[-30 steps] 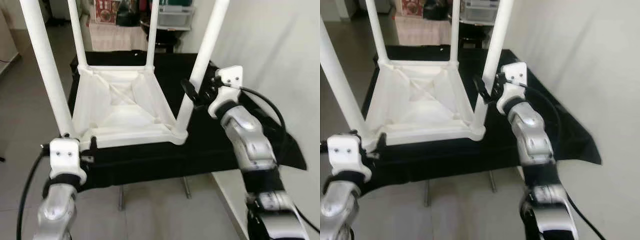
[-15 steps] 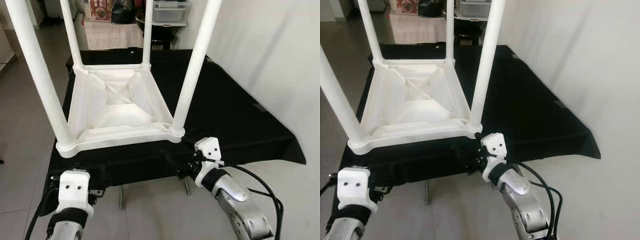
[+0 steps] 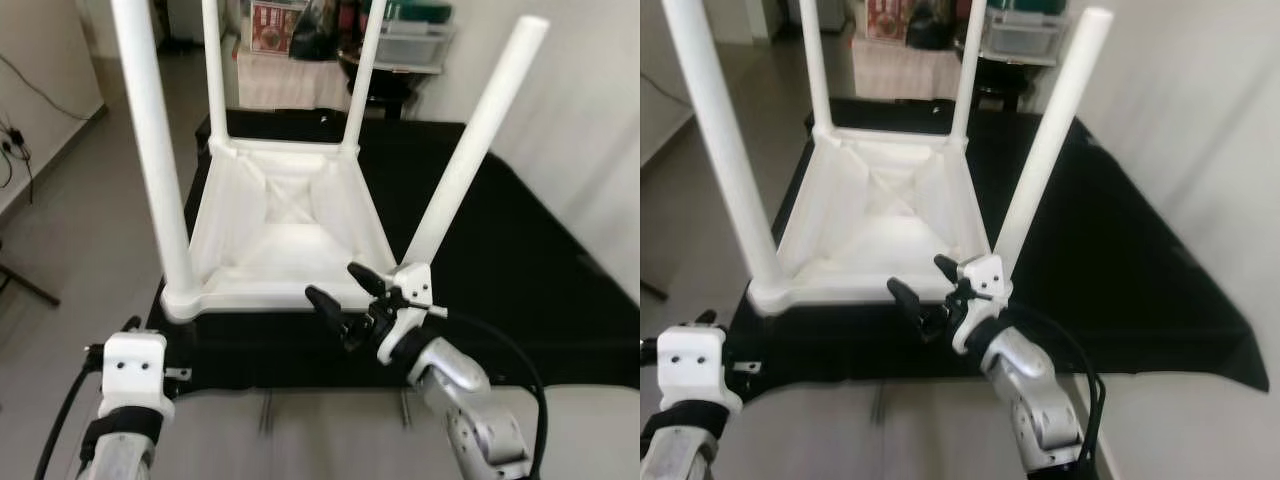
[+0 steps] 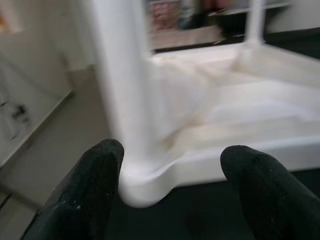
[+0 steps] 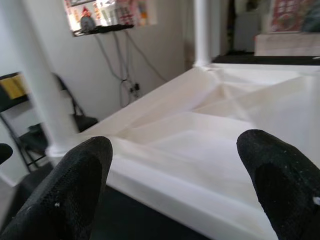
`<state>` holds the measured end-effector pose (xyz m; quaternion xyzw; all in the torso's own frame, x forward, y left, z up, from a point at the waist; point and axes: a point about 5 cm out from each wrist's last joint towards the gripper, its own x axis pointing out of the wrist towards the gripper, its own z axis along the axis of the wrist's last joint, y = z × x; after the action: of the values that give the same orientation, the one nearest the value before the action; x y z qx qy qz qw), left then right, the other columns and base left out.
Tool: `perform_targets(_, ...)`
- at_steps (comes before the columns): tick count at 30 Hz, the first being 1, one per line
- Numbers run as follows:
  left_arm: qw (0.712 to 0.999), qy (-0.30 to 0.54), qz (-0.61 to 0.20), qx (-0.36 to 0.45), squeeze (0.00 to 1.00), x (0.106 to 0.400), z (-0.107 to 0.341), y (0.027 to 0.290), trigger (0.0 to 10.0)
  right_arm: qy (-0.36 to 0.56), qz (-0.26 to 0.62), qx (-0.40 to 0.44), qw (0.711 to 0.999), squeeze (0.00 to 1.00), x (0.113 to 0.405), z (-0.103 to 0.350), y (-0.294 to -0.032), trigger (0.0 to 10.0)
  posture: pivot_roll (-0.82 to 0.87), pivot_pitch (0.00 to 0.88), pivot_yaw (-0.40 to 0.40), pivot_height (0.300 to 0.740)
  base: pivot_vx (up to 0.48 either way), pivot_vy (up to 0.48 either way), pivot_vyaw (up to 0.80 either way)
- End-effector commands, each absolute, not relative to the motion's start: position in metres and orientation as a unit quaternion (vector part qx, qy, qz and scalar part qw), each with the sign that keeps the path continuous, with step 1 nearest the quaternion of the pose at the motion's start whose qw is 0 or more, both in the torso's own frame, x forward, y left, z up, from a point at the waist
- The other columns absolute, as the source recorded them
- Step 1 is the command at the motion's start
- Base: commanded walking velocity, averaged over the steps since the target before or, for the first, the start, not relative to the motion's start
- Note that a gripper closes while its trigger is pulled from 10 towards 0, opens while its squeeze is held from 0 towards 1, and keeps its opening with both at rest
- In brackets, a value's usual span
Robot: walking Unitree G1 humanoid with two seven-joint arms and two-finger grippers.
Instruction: Building children table
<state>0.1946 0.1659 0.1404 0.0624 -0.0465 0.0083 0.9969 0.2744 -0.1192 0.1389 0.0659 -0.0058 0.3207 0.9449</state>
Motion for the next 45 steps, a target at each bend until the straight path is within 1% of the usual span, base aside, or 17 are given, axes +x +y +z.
perform_targets(1,0.996,-0.041,-0.025,0.073,0.0,0.196,0.138,0.159,10.0,0.007,0.319,0.076,0.945,0.0,0.274,0.135,-0.123,10.0,-0.2,0.002,-0.079,0.74,0.311,0.0,0.0)
perform_targets(4,0.996,-0.039,-0.034,0.074,0.0,0.196,0.137,0.158,10.0,0.007,0.321,0.078,0.944,0.0,0.274,0.135,-0.123,10.0,-0.2,0.0,-0.079,0.74,0.0,0.0,0.0)
perform_targets(7,0.99,-0.025,-0.121,0.064,0.0,0.195,0.135,0.144,10.0,0.006,0.336,0.09,0.937,0.0,0.272,0.135,-0.123,10.0,-0.2,0.0,-0.08,0.74,0.0,0.0,0.0)
perform_targets(9,0.986,-0.013,-0.157,0.056,0.0,0.192,0.133,0.137,10.0,-0.001,0.354,0.092,0.931,0.0,0.27,0.136,-0.121,10.0,-0.2,0.0,-0.079,0.74,0.0,0.0,0.0)
perform_targets(10,0.986,-0.013,-0.157,0.056,0.0,0.192,0.133,0.137,10.0,-0.001,0.354,0.092,0.931,0.0,0.27,0.136,-0.121,10.0,-0.2,0.0,-0.079,0.74,0.0,0.0,0.0)
perform_targets(11,0.984,0.002,-0.17,0.046,0.0,0.187,0.13,0.134,10.0,-0.005,0.41,0.081,0.909,0.0,0.262,0.139,-0.119,10.0,-0.2,0.003,-0.075,0.74,0.0,0.0,0.0)
perform_targets(17,0.986,0.008,-0.164,0.032,0.0,0.183,0.128,0.135,10.0,-0.003,0.433,0.064,0.899,0.0,0.258,0.141,-0.121,10.0,-0.2,0.009,-0.079,0.74,0.0,0.0,0.0)
perform_targets(18,0.987,0.007,-0.158,0.03,0.0,0.183,0.128,0.136,10.0,-0.002,0.434,0.062,0.899,0.0,0.257,0.141,-0.122,10.0,-0.2,0.009,-0.079,0.74,0.0,0.0,0.0)
perform_targets(21,0.995,-0.006,-0.082,0.052,0.0,0.183,0.131,0.148,10.0,0.0,0.417,0.045,0.908,0.0,0.259,0.145,-0.132,10.0,-0.21,0.023,-0.075,0.74,0.0,0.0,0.0)
perform_targets(23,0.995,-0.006,-0.082,0.052,0.0,0.183,0.131,0.148,10.0,0.0,0.417,0.045,0.908,0.0,0.259,0.145,-0.132,10.0,-0.21,0.023,-0.075,0.74,0.0,0.0,0.0)
perform_targets(25,0.998,-0.013,-0.002,0.062,0.0,0.178,0.132,0.161,10.0,0.004,0.374,0.016,0.927,0.0,0.265,0.146,-0.148,10.0,-0.21,0.03,-0.076,0.74,0.0,0.0,0.0)
perform_targets(27,0.998,-0.016,0.036,0.055,0.0,0.173,0.131,0.17,10.0,0.008,0.331,0.002,0.944,0.0,0.271,0.147,-0.165,10.0,-0.21,0.031,-0.084,0.74,0.0,0.0,0.0)
perform_targets(29,0.998,-0.011,0.04,0.045,0.0,0.172,0.128,0.175,10.0,0.01,0.316,-0.002,0.949,0.0,0.272,0.149,-0.174,10.0,-0.22,0.031,-0.084,0.74,0.0,0.0,0.0)
perform_targets(31,0.998,-0.011,0.04,0.045,0.0,0.172,0.128,0.175,10.0,0.01,0.316,-0.002,0.949,0.0,0.272,0.149,-0.174,10.0,-0.22,0.031,-0.084,0.74,0.0,0.0,0.0)
perform_targets(36,0.999,-0.023,0.032,-0.006,0.0,0.177,0.122,0.185,10.0,0.018,0.301,-0.022,0.953,0.0,0.27,0.15,-0.196,10.0,-0.23,0.029,-0.089,0.74,0.0,0.0,0.0)
perform_targets(40,0.999,-0.029,0.037,-0.008,0.0,0.182,0.122,0.192,10.0,0.016,0.299,-0.023,0.954,0.0,0.271,0.152,-0.198,10.0,-0.23,0.029,-0.089,0.74,0.0,0.0,0.0)
perform_targets(45,0.998,-0.039,0.053,-0.013,0.0,0.2,0.121,0.207,10.0,0.011,0.318,-0.019,0.948,0.0,0.271,0.156,-0.194,10.0,-0.26,0.023,-0.094,0.74,0.0,0.0,0.0)
